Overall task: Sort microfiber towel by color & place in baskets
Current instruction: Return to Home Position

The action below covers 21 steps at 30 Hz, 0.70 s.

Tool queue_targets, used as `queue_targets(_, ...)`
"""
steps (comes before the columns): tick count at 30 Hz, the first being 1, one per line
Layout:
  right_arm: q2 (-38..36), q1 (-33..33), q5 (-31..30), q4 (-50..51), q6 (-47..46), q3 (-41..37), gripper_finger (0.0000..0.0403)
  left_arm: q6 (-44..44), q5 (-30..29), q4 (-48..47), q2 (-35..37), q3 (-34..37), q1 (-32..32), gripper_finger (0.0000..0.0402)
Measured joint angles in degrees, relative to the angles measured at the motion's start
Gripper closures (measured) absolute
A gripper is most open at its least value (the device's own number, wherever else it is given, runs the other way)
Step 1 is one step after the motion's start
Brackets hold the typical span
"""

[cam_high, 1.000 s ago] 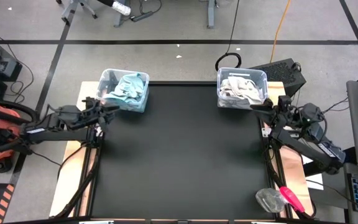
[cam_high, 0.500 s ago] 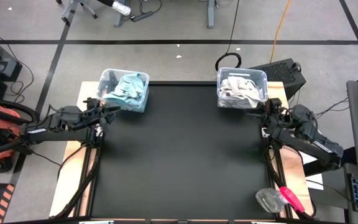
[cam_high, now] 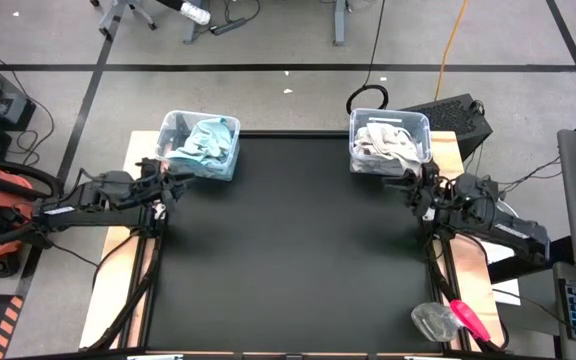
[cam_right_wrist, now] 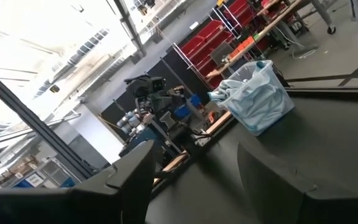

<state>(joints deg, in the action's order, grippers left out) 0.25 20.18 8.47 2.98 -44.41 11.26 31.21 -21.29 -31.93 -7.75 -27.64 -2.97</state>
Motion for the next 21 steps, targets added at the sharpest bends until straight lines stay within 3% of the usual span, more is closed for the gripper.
queue_targets(21, 0.33, -10.96, -9.93, -2.75, -5.76, -9.78, 0.0186, 0.04, -0.45, -3.47, 0.0, 0.0, 0.01, 0.0264)
